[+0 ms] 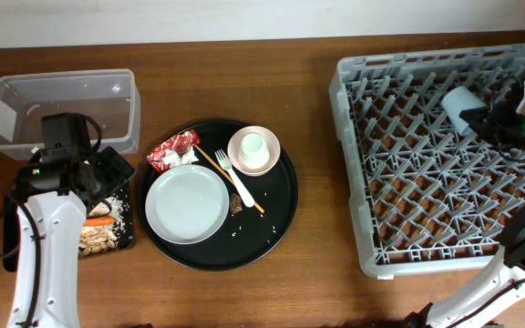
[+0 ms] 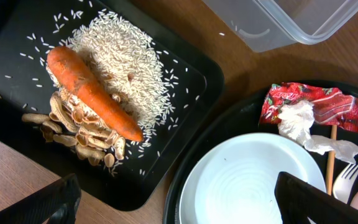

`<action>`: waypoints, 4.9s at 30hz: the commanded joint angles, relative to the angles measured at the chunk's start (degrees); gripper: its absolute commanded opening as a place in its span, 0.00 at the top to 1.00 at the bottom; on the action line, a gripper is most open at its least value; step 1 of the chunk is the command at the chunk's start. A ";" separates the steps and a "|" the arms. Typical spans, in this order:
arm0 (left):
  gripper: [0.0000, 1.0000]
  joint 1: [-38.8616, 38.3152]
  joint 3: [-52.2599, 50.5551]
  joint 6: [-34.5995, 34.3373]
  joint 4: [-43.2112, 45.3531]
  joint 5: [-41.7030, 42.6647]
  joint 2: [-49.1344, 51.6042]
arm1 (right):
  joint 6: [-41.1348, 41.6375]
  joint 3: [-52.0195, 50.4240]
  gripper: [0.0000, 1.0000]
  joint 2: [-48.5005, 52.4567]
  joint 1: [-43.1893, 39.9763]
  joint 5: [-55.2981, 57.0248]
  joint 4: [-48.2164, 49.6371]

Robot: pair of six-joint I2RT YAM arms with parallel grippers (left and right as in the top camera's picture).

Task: Sort waste into correct bins and load items into the dishwasher rack
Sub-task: 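Release the cup and raise the right gripper from the rack, then move the right gripper to the white cup in the pink bowl, then grasp the white cup and place it in the rack, then return the right gripper to the round tray and grasp the pink bowl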

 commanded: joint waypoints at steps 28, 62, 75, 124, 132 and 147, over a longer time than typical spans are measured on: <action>0.01 0.24 1.14 0.28 -0.07 0.00 -0.96 | 14.08 11.85 0.15 -22.91 -2.60 22.03 -11.89; 0.01 0.24 1.14 0.26 -0.07 0.00 -0.96 | 16.63 11.56 0.17 -1.25 74.23 57.75 -2.01; 0.01 0.24 1.14 0.28 -0.07 0.00 -0.96 | 19.65 11.56 0.19 8.59 74.79 59.25 2.34; 0.01 0.24 1.14 0.28 -0.07 0.00 -0.96 | 21.79 -5.09 0.19 -17.49 2.14 57.22 -8.20; 0.01 0.24 1.14 0.28 -0.07 0.00 -0.96 | 21.79 -1.64 0.07 -22.53 3.04 55.82 -11.08; 0.01 0.24 1.14 0.28 -0.07 0.00 -0.96 | 15.91 -0.31 0.15 -31.15 45.29 38.16 -6.82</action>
